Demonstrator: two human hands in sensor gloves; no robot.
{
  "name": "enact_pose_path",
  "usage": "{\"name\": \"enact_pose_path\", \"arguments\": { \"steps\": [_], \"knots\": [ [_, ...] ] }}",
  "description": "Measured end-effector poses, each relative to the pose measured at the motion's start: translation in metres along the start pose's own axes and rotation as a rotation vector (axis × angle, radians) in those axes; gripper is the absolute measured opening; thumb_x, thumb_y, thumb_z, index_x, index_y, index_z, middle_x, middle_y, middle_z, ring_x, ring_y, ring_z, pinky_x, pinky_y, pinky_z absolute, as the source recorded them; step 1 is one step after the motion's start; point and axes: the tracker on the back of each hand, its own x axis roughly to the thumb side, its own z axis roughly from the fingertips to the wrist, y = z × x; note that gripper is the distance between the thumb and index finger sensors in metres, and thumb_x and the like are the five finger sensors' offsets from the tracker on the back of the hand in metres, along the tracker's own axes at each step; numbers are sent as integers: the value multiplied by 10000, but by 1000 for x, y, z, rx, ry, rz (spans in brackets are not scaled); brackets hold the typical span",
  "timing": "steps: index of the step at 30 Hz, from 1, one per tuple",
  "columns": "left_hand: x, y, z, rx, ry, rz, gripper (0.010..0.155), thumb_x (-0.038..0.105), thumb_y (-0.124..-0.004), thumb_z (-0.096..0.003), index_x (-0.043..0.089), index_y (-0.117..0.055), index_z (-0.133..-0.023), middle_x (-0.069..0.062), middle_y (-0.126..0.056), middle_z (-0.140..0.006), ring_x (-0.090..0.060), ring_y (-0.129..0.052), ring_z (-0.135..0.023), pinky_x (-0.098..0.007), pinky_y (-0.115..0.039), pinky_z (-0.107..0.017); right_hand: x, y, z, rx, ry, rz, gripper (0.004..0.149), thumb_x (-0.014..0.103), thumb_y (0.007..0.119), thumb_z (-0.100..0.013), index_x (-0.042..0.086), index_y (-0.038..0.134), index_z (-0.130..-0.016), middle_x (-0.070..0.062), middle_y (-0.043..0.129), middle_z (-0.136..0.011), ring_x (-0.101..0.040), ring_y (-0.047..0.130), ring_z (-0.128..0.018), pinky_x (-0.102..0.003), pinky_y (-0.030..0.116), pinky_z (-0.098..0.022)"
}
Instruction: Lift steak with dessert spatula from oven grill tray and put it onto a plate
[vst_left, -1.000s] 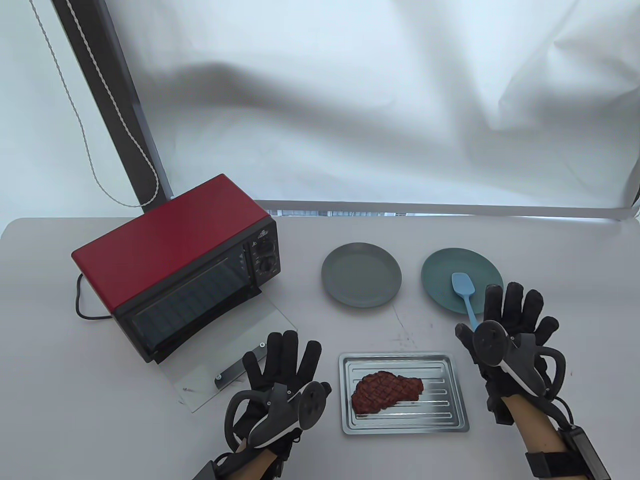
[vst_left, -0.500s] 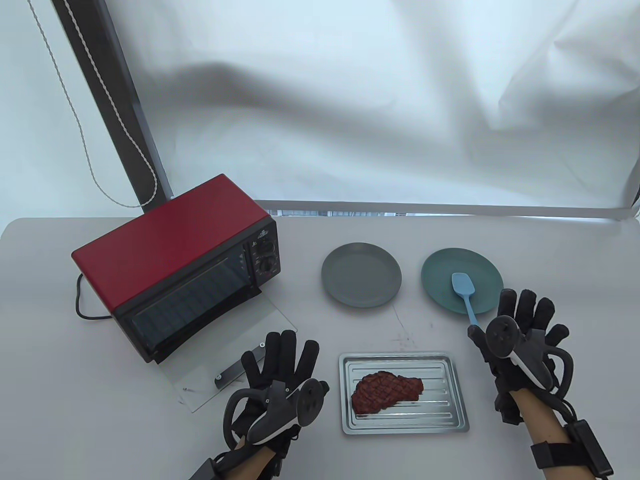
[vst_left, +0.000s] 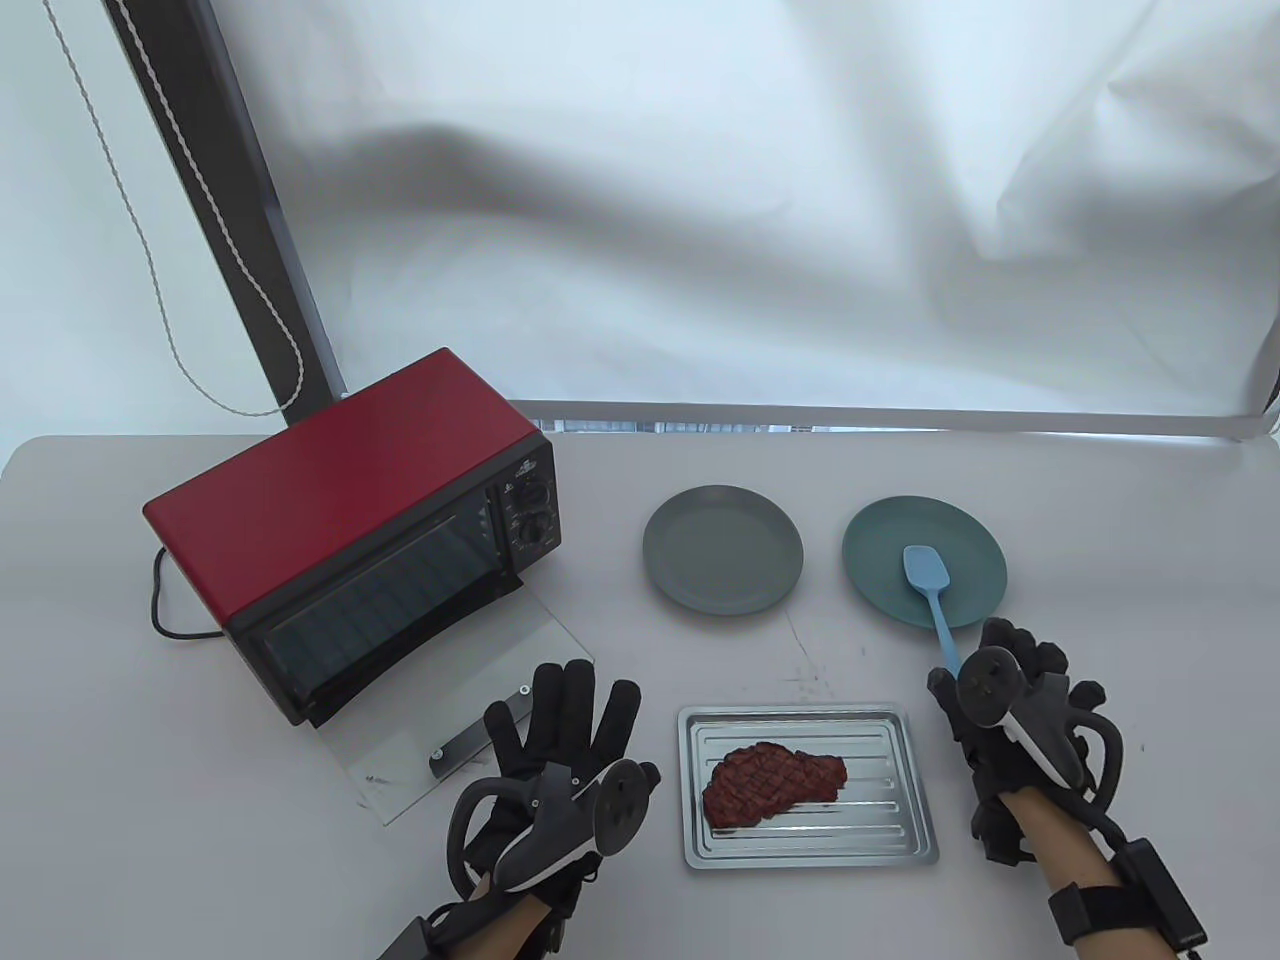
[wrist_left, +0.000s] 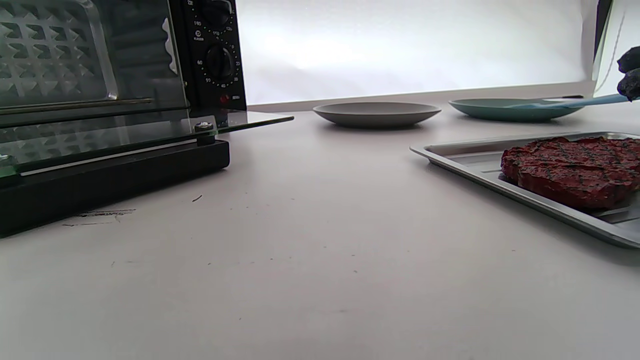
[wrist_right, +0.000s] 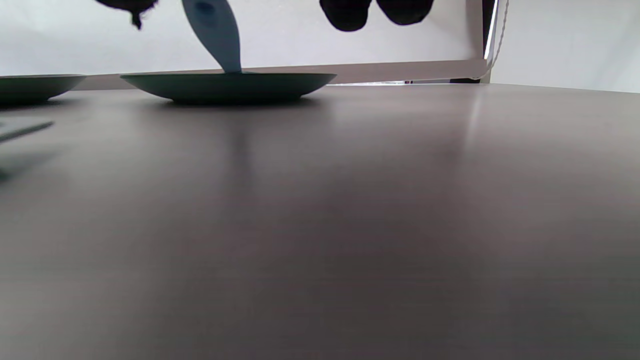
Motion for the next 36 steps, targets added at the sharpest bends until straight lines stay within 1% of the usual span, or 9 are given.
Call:
{"name": "enact_pose_path", "arguments": {
  "steps": [6,10,13,16,23,29,32,36],
  "knots": [
    [1,0,0,0,-5,-1,731,620,-400,-600,305,-60,-1165,-170,15,-1228,-440,-30,-1125,-776,-158,-694,-1,4,0,-17,16,4,734,587,565,-625,151,337,-1170,-214,558,-1206,-451,587,-1119,-757,401,-742],
    [1,0,0,4,-4,0,731,620,-399,-600,306,-55,-1163,-171,16,-1228,-441,-31,-1125,-776,-158,-694,-2,3,0,-15,30,-11,659,551,573,-634,171,423,-1150,-167,680,-1154,-399,695,-1078,-735,439,-748],
    [1,0,0,5,-4,-1,730,620,-399,-600,306,-56,-1163,-171,15,-1227,-442,-32,-1125,-775,-159,-695,-2,3,0,-44,31,-4,578,506,596,-637,186,521,-1113,-121,805,-1071,-340,809,-1011,-707,483,-754],
    [1,0,1,4,-4,-1,730,619,-400,-600,305,-57,-1164,-170,16,-1228,-441,-33,-1125,-775,-160,-694,0,2,1,-72,28,-4,552,485,628,-630,180,574,-1088,-92,865,-1017,-308,869,-965,-682,521,-756],
    [2,0,1,8,-5,-1,731,619,-400,-601,304,-57,-1164,-172,15,-1227,-443,-34,-1124,-775,-160,-694,1,-8,4,-135,16,-18,534,455,695,-607,175,623,-1057,-50,927,-940,-256,940,-889,-631,593,-748],
    [1,0,1,9,-6,-2,730,617,-401,-601,303,-58,-1164,-174,13,-1227,-444,-35,-1124,-776,-162,-693,4,-30,10,-236,-2,-87,505,424,746,-589,208,650,-1035,-24,941,-913,-227,962,-856,-602,629,-737],
    [2,0,1,12,-10,-4,729,617,-402,-601,303,-59,-1163,-174,13,-1227,-445,-36,-1124,-776,-163,-693,3,-41,14,-299,-3,-124,477,399,760,-587,234,662,-1024,-20,932,-920,-228,951,-864,-596,631,-736],
    [3,0,1,13,-11,-5,730,617,-401,-601,308,-44,-1158,-176,13,-1226,-445,-37,-1124,-776,-162,-694,0,-57,16,-355,2,-173,448,386,767,-586,253,682,-1005,-11,937,-909,-224,954,-853,-588,635,-735]
  ]
}}
